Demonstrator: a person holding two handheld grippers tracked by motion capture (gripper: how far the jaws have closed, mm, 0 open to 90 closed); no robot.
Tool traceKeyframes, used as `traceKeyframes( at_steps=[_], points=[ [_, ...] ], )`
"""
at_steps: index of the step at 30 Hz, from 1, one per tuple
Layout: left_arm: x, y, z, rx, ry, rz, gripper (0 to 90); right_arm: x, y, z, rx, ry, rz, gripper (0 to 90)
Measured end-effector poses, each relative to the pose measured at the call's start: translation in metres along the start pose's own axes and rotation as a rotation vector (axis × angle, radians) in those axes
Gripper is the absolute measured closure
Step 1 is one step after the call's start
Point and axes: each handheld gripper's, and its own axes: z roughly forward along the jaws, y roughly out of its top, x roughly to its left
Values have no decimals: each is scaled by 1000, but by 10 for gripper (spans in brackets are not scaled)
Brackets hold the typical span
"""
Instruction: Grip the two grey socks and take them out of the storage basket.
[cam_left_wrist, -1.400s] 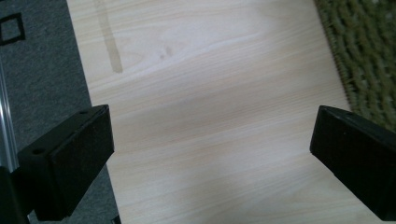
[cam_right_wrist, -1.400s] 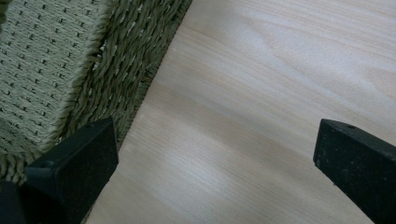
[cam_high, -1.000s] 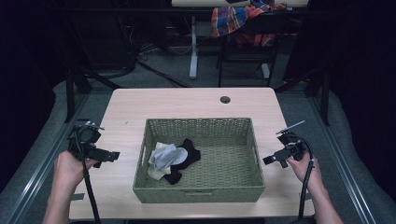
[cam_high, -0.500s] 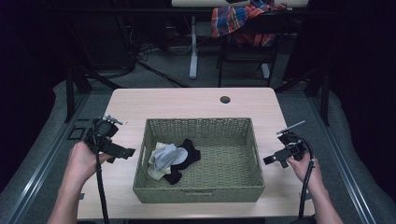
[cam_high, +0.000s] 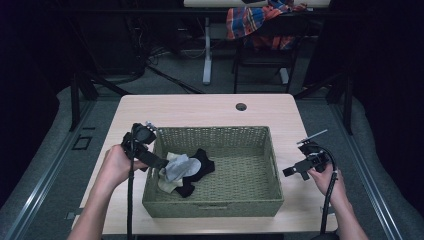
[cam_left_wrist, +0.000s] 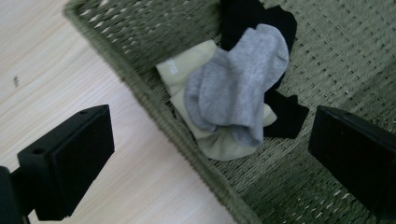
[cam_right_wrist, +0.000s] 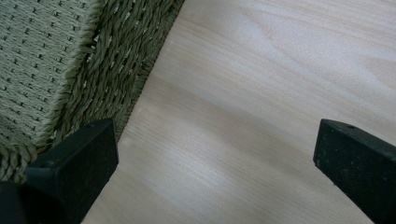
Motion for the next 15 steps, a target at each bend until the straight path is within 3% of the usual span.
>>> traceKeyframes(
  at_steps=[2, 5, 10, 12, 13, 15],
  points=[
    [-3, 3, 2, 6, -12, 14, 67, 1, -1, 2, -16, 1, 14, 0],
    [-7, 8, 8, 34, -25, 39, 165, -1, 0, 0, 13, 2, -6, 0],
    [-14, 11, 23, 77, -45, 61, 300, 2, -2, 2, -23, 1, 19, 0],
    [-16, 10, 27, 89, -53, 69, 355, 0, 0, -1, 16, -8, -13, 0],
    [-17, 9, 30, 96, -55, 70, 387, 2, -2, 1, -24, -13, 22, 0],
    [-17, 9, 34, 113, -56, 76, 440, 0, -2, 1, -15, -6, 17, 0]
  ],
)
